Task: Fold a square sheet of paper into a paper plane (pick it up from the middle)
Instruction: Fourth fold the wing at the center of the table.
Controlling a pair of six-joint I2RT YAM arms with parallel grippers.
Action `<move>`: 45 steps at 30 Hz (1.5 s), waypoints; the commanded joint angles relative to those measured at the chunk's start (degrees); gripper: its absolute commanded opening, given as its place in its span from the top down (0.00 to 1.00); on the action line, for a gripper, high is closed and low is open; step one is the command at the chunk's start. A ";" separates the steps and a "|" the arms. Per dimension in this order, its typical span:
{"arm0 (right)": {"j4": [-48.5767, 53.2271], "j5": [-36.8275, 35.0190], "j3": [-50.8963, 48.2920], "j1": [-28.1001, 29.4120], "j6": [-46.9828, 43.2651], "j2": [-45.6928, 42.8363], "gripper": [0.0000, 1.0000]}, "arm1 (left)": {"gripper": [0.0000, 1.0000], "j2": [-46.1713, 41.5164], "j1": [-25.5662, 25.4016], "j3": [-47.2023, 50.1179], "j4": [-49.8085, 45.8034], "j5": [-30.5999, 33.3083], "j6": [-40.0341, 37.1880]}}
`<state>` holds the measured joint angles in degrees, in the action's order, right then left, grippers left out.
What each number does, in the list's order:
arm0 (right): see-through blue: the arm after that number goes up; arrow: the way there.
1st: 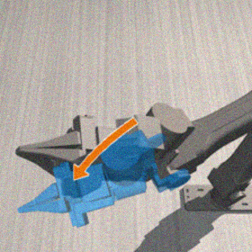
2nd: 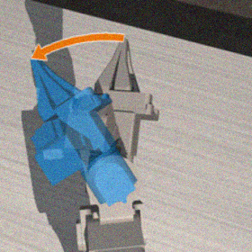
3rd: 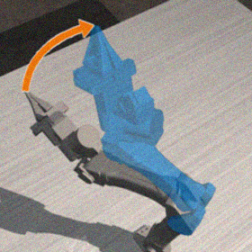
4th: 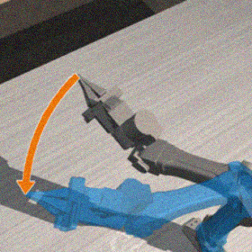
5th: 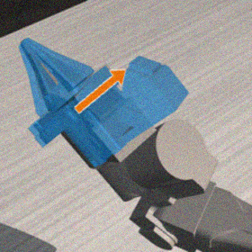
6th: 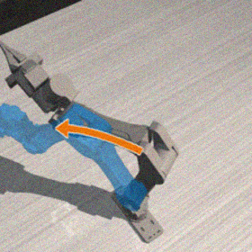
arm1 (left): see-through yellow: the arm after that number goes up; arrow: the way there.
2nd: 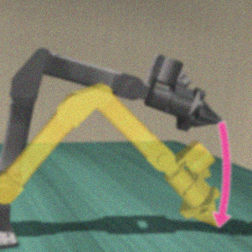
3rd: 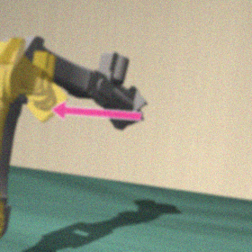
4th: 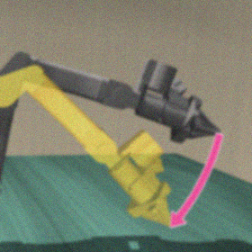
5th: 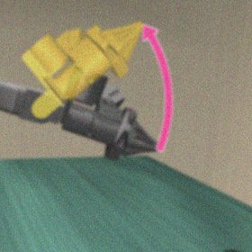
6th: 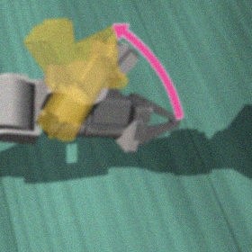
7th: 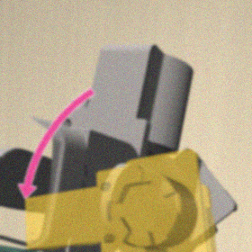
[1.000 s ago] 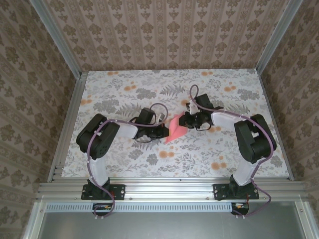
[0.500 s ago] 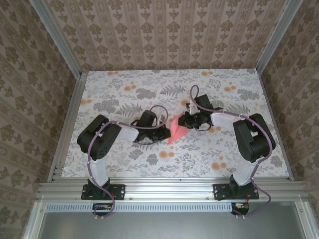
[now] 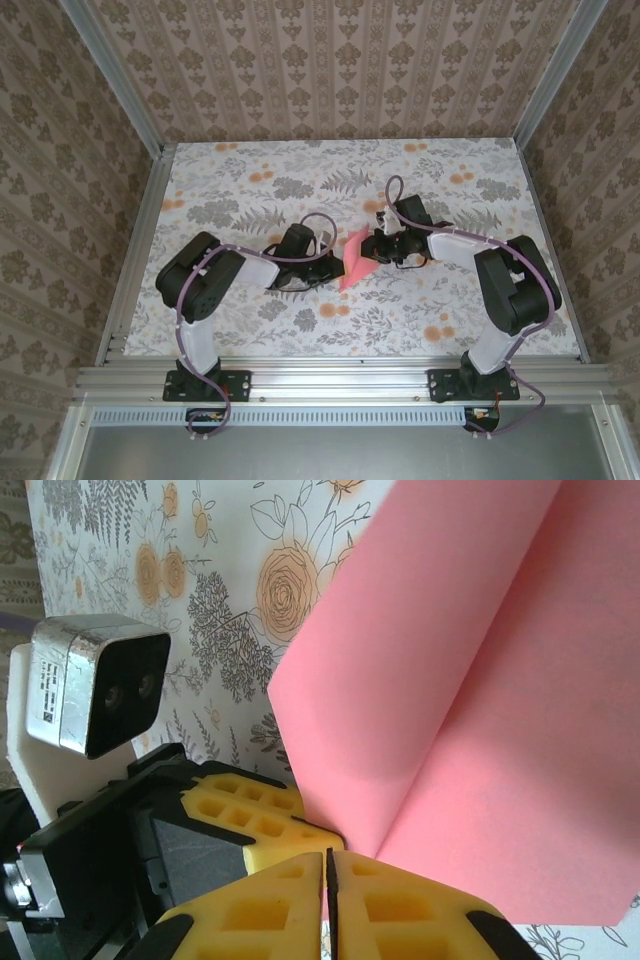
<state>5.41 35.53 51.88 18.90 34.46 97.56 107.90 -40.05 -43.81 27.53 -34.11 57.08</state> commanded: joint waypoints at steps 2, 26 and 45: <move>-6.11 3.08 -0.90 -0.35 4.75 1.04 0.89 | 0.97 -1.02 1.16 1.28 0.57 -0.21 0.96; -14.83 5.89 1.11 0.81 10.55 9.58 0.90 | 0.97 0.12 1.34 0.56 -1.69 -0.09 0.32; -7.43 -1.33 3.22 0.79 5.76 13.62 0.90 | 0.82 -1.68 1.29 -0.81 -4.66 0.39 -1.68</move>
<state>-4.45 36.03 54.06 19.55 41.71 109.75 107.39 -39.29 -44.05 26.09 -34.59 56.95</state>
